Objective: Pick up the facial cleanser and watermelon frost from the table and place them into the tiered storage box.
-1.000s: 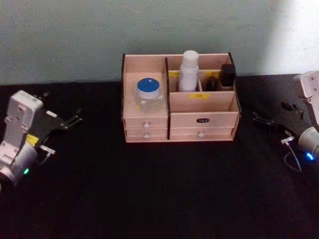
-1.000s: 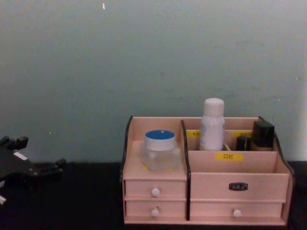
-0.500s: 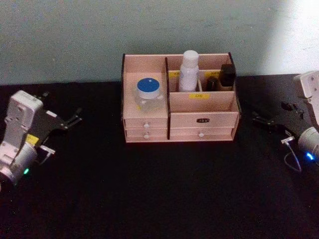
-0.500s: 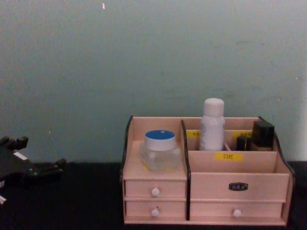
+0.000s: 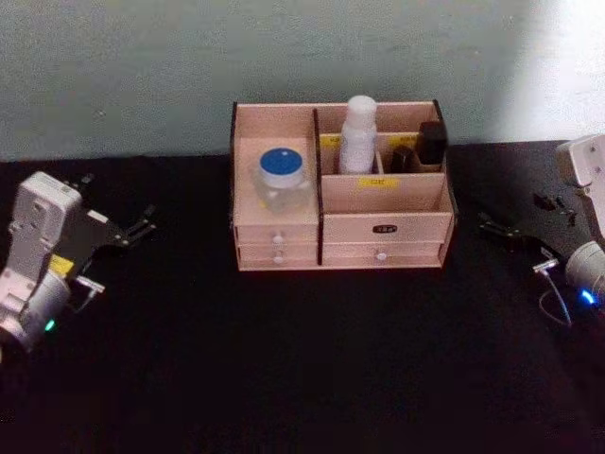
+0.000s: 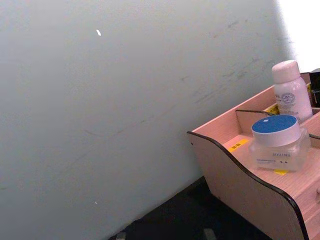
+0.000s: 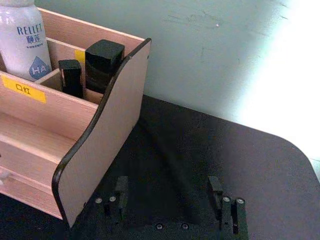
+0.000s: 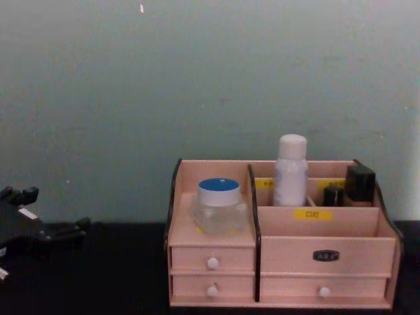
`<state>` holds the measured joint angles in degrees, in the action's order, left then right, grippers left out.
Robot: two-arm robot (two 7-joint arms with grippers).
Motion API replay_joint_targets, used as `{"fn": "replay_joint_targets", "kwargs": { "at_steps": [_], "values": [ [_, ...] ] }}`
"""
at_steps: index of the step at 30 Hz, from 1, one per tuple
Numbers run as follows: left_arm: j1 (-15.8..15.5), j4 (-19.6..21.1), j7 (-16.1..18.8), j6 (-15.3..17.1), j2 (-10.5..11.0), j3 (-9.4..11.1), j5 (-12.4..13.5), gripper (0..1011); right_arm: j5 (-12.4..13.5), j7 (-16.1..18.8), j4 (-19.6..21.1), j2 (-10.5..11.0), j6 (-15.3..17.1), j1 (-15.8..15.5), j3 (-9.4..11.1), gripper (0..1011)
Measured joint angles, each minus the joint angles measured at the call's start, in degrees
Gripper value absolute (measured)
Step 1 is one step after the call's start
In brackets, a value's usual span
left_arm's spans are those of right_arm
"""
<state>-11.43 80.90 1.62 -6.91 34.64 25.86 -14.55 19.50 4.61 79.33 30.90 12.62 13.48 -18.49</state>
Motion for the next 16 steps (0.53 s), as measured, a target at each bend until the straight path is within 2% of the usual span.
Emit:
{"fn": "replay_joint_targets", "kwargs": {
  "at_steps": [16],
  "values": [
    [0.0,0.0,0.0,0.0,0.0,0.0,0.0,1001,0.0,0.0,0.0,0.0,0.0,0.0,0.0,1002]
  ]
}}
